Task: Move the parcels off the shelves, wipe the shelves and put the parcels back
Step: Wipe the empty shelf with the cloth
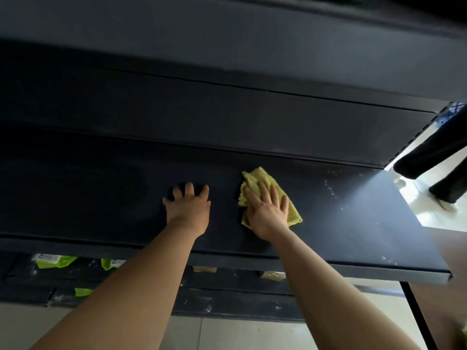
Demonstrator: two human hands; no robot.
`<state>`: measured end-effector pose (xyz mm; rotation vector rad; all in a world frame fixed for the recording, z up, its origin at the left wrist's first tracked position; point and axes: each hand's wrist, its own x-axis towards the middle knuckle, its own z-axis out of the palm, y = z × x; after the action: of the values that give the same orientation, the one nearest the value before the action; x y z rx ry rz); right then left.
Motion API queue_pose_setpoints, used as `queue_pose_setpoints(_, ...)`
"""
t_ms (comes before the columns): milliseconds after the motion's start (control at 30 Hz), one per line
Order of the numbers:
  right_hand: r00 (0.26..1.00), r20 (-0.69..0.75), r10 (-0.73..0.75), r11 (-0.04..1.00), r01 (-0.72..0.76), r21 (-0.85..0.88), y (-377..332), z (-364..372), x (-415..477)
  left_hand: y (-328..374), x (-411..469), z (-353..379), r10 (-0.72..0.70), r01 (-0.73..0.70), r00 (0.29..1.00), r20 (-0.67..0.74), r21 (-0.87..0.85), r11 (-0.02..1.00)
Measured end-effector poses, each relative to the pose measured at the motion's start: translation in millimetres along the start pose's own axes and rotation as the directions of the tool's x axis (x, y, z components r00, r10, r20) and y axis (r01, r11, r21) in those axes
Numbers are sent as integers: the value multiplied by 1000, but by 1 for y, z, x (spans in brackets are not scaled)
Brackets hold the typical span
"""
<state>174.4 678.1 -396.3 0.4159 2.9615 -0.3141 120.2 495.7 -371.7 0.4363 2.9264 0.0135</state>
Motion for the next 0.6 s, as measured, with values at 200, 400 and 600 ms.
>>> queue_pose_setpoints(200, 998, -61, 25, 1000, -24, 7, 34, -6, -46, -14, -25, 0, 108, -109, 993, -37, -35, 993)
queue_pose_setpoints(400, 956, -42, 290, 957, -290, 8, 52, -9, -77, -43, -48, 0, 113, -115, 993, -42, -62, 991)
queue_pose_setpoints(600, 986, 12, 167, 985, -168, 38, -12, 6, -79, -71, -68, 1, 99, -103, 993, -58, -73, 992)
